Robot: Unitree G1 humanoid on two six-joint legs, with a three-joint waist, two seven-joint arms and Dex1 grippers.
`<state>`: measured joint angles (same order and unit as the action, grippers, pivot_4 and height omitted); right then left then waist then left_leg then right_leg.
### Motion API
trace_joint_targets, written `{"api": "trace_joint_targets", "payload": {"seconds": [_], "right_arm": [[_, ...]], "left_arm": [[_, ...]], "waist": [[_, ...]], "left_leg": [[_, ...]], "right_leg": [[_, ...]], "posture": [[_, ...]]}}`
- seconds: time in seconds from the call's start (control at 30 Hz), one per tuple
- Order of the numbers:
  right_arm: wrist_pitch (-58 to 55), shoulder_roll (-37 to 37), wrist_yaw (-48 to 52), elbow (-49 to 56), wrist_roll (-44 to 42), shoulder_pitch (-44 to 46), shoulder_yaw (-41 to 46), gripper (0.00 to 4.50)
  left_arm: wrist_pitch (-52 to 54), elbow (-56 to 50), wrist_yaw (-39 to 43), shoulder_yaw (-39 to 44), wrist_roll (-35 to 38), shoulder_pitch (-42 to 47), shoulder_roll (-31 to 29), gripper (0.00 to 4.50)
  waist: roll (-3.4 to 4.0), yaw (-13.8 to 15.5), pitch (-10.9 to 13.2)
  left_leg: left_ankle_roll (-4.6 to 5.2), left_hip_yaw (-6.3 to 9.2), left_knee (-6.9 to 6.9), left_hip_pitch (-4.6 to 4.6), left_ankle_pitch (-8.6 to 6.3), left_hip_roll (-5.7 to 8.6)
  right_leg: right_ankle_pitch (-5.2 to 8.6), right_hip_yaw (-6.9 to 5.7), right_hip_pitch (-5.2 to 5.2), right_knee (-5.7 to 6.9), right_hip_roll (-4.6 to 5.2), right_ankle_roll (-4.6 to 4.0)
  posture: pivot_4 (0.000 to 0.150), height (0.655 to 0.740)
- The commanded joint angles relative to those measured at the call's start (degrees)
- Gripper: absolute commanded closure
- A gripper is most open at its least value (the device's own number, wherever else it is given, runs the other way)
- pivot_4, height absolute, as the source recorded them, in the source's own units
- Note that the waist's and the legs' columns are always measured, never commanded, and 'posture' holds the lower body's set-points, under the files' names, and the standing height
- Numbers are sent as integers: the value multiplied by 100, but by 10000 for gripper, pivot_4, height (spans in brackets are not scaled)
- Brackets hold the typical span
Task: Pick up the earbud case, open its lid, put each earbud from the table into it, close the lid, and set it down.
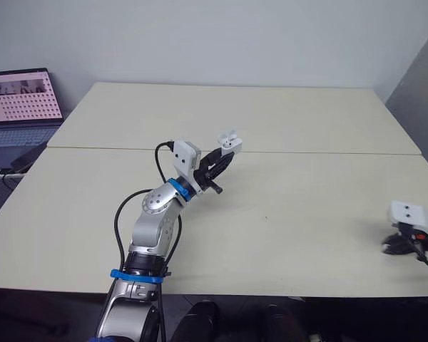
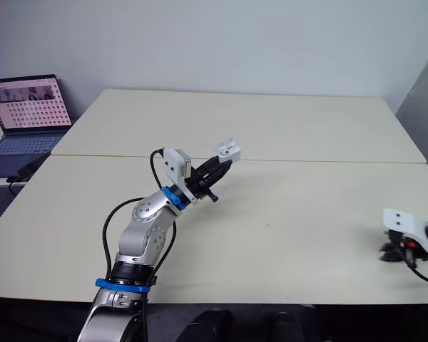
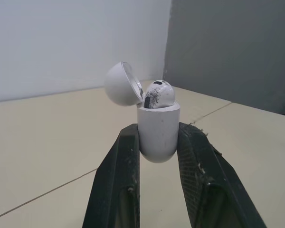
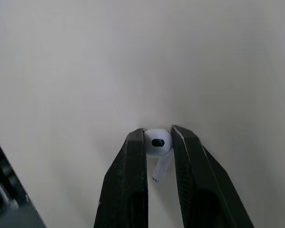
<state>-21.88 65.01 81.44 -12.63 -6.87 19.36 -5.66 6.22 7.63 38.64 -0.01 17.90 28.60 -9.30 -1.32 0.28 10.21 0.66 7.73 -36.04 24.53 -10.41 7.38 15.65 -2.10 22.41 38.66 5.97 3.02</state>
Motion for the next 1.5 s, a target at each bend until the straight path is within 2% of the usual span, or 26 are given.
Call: {"api": "trace_joint_targets", "payload": {"seconds": [0.03,0.17,0.27,0.4,0.77,1.5], "right_arm": [[-1799,-1036,-1118,1471,-1271,996,860,41167],[-3109,-2912,-3062,2818,-2281,1668,1759,41167],[-3447,-4280,-4565,3341,-2570,2069,2107,41167],[-2991,-4964,-5334,3513,-2335,2170,1914,41167],[-2256,-5027,-5580,3345,-2130,1879,1304,41167],[-1659,-4703,-5563,3026,-1774,1650,832,41167]], "left_arm": [[-35,-217,127,-77,117,75,16,37574],[82,-295,268,-162,237,105,73,37574],[142,-336,375,-253,271,195,72,37574],[265,-258,449,-206,385,437,91,37574],[381,-241,629,-232,461,579,85,37574],[384,-357,739,-292,496,604,58,37574]], "waist": [[0,-62,0],[0,-15,0],[-3,83,0],[-3,123,0],[1,-77,-3],[1,-76,-2]], "left_leg": [[-1,-2,2,0,0,-2],[-7,10,9,17,-1,-4],[-30,31,2,27,5,7],[-31,24,-3,33,7,20],[-28,8,11,31,11,4],[-18,6,10,31,5,5]], "right_leg": [[-1,2,5,2,0,-1],[-1,-2,31,20,-2,-4],[-2,-7,38,19,-2,-5],[-5,3,52,21,3,-3],[-13,17,75,41,-12,-11],[-13,18,74,39,-13,-11]], "posture": [[1500,7400],[1500,7400],[1500,7400],[1500,7400],[1500,7400],[1500,7400]]}}
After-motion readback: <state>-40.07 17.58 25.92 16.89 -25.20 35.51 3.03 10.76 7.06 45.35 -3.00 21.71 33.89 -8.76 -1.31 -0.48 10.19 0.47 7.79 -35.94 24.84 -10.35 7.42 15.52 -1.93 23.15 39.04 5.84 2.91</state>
